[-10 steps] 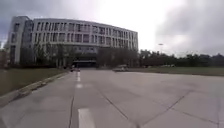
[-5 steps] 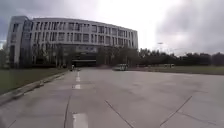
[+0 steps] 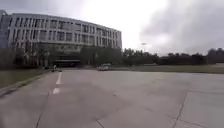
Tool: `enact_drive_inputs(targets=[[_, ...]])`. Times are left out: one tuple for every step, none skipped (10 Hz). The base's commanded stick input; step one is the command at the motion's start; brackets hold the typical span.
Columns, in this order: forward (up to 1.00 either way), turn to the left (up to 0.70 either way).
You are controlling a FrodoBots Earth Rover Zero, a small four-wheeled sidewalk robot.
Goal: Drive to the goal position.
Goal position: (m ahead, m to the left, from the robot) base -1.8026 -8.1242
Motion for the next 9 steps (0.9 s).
enact_drive_inputs(targets=[[0.70, -0.21], [0.70, -0.09], [0.70, -0.03], [0.70, -0.01], [0.70, 0.00], [0.70, -0.01], [0.70, -0.02], [0.70, 0.00], [0.70, 0.00]])
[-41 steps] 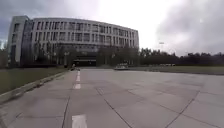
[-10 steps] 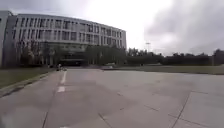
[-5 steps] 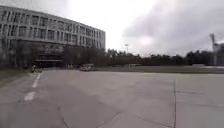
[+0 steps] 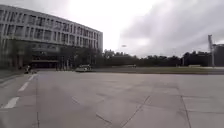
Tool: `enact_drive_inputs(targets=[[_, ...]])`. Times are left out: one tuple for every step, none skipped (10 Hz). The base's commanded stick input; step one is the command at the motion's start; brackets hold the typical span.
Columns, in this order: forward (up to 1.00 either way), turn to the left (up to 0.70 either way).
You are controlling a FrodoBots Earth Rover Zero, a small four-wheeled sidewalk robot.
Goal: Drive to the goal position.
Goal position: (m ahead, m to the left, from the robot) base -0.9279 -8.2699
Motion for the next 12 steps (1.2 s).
enact_drive_inputs(targets=[[0.70, 0.00], [0.70, 0.00], [0.70, 0.00], [0.70, 0.00], [0.70, 0.00], [0.70, 0.00], [0.70, 0.00], [0.70, 0.00], [0.70, 0.00], [0.70, 0.00], [0.70, 0.00], [0.70, 0.00]])
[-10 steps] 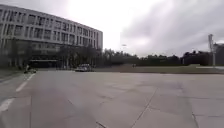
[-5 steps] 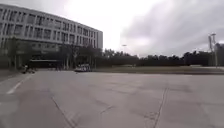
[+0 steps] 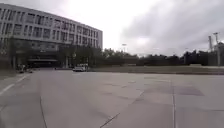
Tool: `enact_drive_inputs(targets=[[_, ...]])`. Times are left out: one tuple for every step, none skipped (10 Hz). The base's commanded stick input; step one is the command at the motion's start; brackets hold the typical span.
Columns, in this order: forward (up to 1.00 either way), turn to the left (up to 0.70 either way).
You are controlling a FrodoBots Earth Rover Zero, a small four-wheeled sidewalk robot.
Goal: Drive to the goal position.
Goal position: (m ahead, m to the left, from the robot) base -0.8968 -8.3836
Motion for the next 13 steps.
enact_drive_inputs(targets=[[0.70, 0.00], [0.70, 0.00], [0.70, 0.00], [0.70, 0.00], [0.70, 0.00], [0.70, -0.06], [0.70, -0.34], [0.70, -0.34], [0.70, -0.34], [0.70, -0.21], [0.70, -0.05], [0.70, 0.00], [0.70, 0.00]])
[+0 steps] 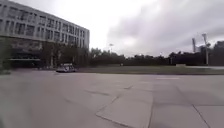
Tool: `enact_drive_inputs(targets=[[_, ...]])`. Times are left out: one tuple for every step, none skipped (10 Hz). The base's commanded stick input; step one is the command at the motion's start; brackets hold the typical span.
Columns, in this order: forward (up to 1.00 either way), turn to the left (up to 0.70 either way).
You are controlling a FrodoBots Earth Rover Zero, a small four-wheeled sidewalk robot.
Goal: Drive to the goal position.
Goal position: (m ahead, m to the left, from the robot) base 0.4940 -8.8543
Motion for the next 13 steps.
enact_drive_inputs(targets=[[0.70, 0.00], [0.66, 0.00], [0.64, 0.00], [0.61, 0.00], [0.60, 0.00], [0.64, 0.00], [0.66, 0.00], [0.68, 0.00], [0.69, 0.00], [0.69, 0.00], [0.69, 0.00], [0.69, 0.00], [0.69, 0.00]])
